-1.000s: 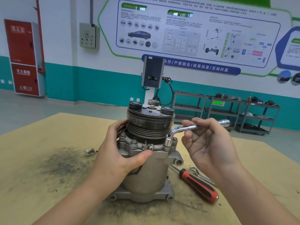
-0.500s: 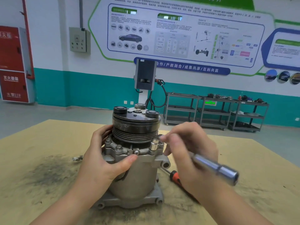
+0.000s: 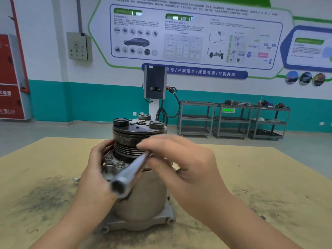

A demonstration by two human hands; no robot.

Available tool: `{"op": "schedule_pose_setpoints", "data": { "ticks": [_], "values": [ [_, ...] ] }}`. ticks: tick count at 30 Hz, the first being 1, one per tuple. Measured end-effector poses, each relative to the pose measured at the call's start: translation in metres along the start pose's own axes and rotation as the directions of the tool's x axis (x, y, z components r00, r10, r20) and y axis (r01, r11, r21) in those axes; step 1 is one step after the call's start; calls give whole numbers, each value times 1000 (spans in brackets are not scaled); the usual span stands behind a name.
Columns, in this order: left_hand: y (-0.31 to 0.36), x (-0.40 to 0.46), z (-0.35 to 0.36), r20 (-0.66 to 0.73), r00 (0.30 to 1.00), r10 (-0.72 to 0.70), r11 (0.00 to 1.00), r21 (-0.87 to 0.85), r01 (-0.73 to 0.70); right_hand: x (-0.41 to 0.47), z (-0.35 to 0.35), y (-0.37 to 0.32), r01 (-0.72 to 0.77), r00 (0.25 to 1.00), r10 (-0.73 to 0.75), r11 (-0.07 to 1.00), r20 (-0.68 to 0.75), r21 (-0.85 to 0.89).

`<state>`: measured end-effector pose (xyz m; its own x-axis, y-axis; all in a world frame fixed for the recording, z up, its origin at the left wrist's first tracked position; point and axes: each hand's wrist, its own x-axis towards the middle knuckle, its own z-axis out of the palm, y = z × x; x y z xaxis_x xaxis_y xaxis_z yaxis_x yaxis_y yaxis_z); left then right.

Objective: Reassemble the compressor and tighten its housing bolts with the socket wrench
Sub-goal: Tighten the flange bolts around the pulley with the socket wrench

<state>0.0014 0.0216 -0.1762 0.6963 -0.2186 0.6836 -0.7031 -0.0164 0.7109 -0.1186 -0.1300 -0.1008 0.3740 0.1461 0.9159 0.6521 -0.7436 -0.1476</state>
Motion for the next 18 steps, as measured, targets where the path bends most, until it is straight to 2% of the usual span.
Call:
{"op": "schedule_pose_setpoints", "data": {
  "ticks": [2,4,5,7,10,13,18],
  "values": [
    [2,1,2,-28,1000,-4,999,-47,3,1,-3,2,-22,998,24,999,-65,33],
    [1,1,2,-13,1000,4,996,-88,-5,4,-5,4,-135,981,155,976,-112,173],
    [1,1,2,-12,1000,-9,994,-105,7,5,-6,5,-220,958,264,930,-115,294],
    [2,0,2,5,1000,-16,994,-111,16,8,-6,7,-347,881,463,771,-96,534],
    [7,1,2,14,1000,-21,996,-87,22,11,-8,13,-426,777,629,561,-31,709],
    [9,1,2,4,1000,-23,997,-67,23,12,-10,17,-448,729,684,428,43,785],
    [11,0,2,9,1000,-27,998,-63,27,12,-13,25,-463,710,693,325,125,825]
  ]
}}
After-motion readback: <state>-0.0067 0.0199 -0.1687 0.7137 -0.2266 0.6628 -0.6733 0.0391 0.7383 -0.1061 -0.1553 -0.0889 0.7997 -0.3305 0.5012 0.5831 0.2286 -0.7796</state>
